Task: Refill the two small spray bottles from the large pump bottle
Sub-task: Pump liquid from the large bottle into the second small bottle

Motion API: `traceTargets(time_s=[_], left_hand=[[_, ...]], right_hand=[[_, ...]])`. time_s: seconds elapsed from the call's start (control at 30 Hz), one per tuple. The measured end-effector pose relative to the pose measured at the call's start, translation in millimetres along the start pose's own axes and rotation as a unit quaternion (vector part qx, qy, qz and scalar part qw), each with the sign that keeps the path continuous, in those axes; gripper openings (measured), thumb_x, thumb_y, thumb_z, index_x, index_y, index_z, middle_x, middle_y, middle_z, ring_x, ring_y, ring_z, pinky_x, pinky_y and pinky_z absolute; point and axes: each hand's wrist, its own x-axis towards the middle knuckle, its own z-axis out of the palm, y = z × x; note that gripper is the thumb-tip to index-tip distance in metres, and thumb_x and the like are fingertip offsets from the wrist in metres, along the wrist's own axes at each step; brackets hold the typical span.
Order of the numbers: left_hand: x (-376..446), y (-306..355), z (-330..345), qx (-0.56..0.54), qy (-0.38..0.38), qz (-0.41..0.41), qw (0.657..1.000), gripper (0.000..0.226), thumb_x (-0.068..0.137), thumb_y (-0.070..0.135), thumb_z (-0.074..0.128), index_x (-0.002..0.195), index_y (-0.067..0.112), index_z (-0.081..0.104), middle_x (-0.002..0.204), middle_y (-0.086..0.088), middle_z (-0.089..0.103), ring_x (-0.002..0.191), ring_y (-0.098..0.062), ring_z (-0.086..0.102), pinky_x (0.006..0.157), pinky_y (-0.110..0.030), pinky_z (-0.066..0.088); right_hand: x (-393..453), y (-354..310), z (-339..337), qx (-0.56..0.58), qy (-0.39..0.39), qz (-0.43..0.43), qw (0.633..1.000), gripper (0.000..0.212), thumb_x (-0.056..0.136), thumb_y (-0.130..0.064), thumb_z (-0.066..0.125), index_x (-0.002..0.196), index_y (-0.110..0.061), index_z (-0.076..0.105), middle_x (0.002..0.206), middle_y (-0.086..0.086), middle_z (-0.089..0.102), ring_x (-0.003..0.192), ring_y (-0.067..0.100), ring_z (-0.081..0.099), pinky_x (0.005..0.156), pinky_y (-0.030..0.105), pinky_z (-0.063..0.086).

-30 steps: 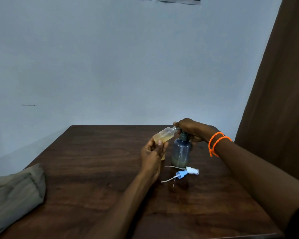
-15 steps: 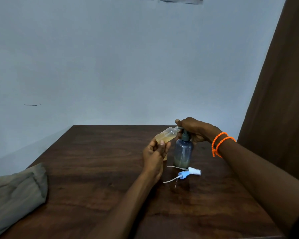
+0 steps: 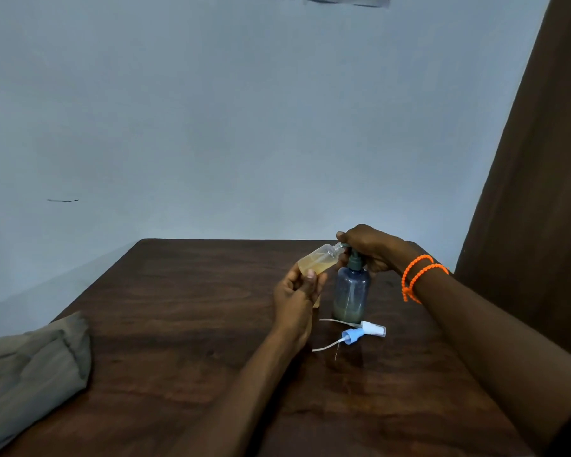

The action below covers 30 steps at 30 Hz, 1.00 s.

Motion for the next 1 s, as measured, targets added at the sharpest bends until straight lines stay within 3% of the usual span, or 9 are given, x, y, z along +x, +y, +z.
traceTargets(time_s=[0.07, 0.13, 0.2, 0.33, 0.5, 0.73, 0.83, 0.93, 1.0], left_hand=[[1, 0, -1, 0.007, 0.0, 0.005, 1.0, 0.028, 0.099, -0.001, 0.054, 0.126, 0.0, 0.063, 0.118, -0.012, 0.073, 0.107, -0.019, 0.07, 0.091, -0.026, 0.058], [0, 0, 0, 0.012, -0.005, 0.01, 1.0, 0.028, 0.1, -0.001, 0.053, 0.127, -0.002, 0.062, 0.117, -0.011, 0.073, 0.106, -0.017, 0.07, 0.092, -0.026, 0.058], [-2, 0, 2, 0.012, -0.004, 0.009, 1.0, 0.028, 0.1, -0.001, 0.053, 0.127, -0.002, 0.062, 0.116, -0.011, 0.073, 0.105, -0.017, 0.071, 0.093, -0.027, 0.058], [-2, 0, 2, 0.005, -0.003, 0.002, 1.0, 0.028, 0.099, -0.002, 0.053, 0.125, 0.0, 0.063, 0.116, -0.011, 0.073, 0.105, -0.019, 0.071, 0.091, -0.026, 0.058], [-1, 0, 2, 0.009, -0.003, 0.01, 1.0, 0.029, 0.1, -0.002, 0.052, 0.127, -0.001, 0.061, 0.114, -0.01, 0.073, 0.101, -0.015, 0.073, 0.09, -0.025, 0.058], [0, 0, 1, 0.005, 0.003, 0.007, 1.0, 0.027, 0.099, -0.002, 0.054, 0.124, 0.001, 0.064, 0.115, -0.011, 0.074, 0.105, -0.019, 0.071, 0.09, -0.025, 0.058], [1, 0, 3, 0.002, 0.0, 0.011, 1.0, 0.028, 0.099, -0.003, 0.053, 0.125, -0.001, 0.063, 0.115, -0.012, 0.074, 0.104, -0.017, 0.072, 0.091, -0.026, 0.058], [0, 0, 2, 0.002, -0.003, 0.012, 1.0, 0.029, 0.1, -0.003, 0.053, 0.127, -0.002, 0.062, 0.113, -0.01, 0.074, 0.103, -0.016, 0.072, 0.089, -0.025, 0.058], [-1, 0, 3, -0.002, -0.005, 0.008, 1.0, 0.03, 0.099, -0.004, 0.052, 0.128, -0.004, 0.06, 0.111, -0.009, 0.075, 0.101, -0.016, 0.073, 0.088, -0.024, 0.059]], right_hand=[[3, 6, 6, 0.019, 0.012, -0.014, 1.0, 0.024, 0.102, -0.026, 0.047, 0.089, -0.007, 0.052, 0.074, 0.016, 0.06, 0.076, 0.032, 0.061, 0.073, 0.041, 0.045], [0, 7, 8, 0.037, 0.023, -0.024, 0.999, 0.024, 0.103, -0.023, 0.047, 0.086, -0.007, 0.052, 0.074, 0.012, 0.055, 0.067, 0.026, 0.057, 0.066, 0.036, 0.046], [-4, 5, 4, 0.051, 0.023, -0.019, 0.998, 0.026, 0.104, -0.025, 0.047, 0.085, -0.008, 0.052, 0.076, 0.008, 0.052, 0.065, 0.021, 0.052, 0.061, 0.031, 0.044], [-5, 3, 0, 0.008, 0.022, 0.004, 1.0, 0.035, 0.103, -0.04, 0.046, 0.086, -0.01, 0.053, 0.083, 0.01, 0.056, 0.071, 0.023, 0.053, 0.064, 0.033, 0.043], [-3, 7, 9, 0.048, 0.032, -0.021, 0.998, 0.024, 0.104, -0.021, 0.047, 0.083, -0.01, 0.053, 0.072, 0.006, 0.05, 0.06, 0.017, 0.047, 0.054, 0.028, 0.042], [-9, -2, -1, 0.001, -0.003, 0.018, 1.0, 0.038, 0.099, -0.046, 0.05, 0.091, -0.009, 0.057, 0.081, 0.013, 0.063, 0.084, 0.032, 0.059, 0.085, 0.05, 0.047], [-6, -1, 4, 0.027, 0.004, 0.003, 1.0, 0.025, 0.102, -0.03, 0.048, 0.094, -0.007, 0.055, 0.067, 0.011, 0.06, 0.072, 0.028, 0.06, 0.075, 0.044, 0.049], [-3, 4, 8, 0.039, 0.013, -0.013, 0.999, 0.022, 0.104, -0.022, 0.046, 0.093, -0.006, 0.055, 0.071, 0.009, 0.052, 0.057, 0.019, 0.052, 0.052, 0.029, 0.046], [-6, 4, 6, 0.051, 0.009, -0.017, 0.999, 0.021, 0.105, -0.023, 0.046, 0.095, -0.006, 0.054, 0.073, 0.009, 0.051, 0.058, 0.019, 0.051, 0.049, 0.026, 0.046]])
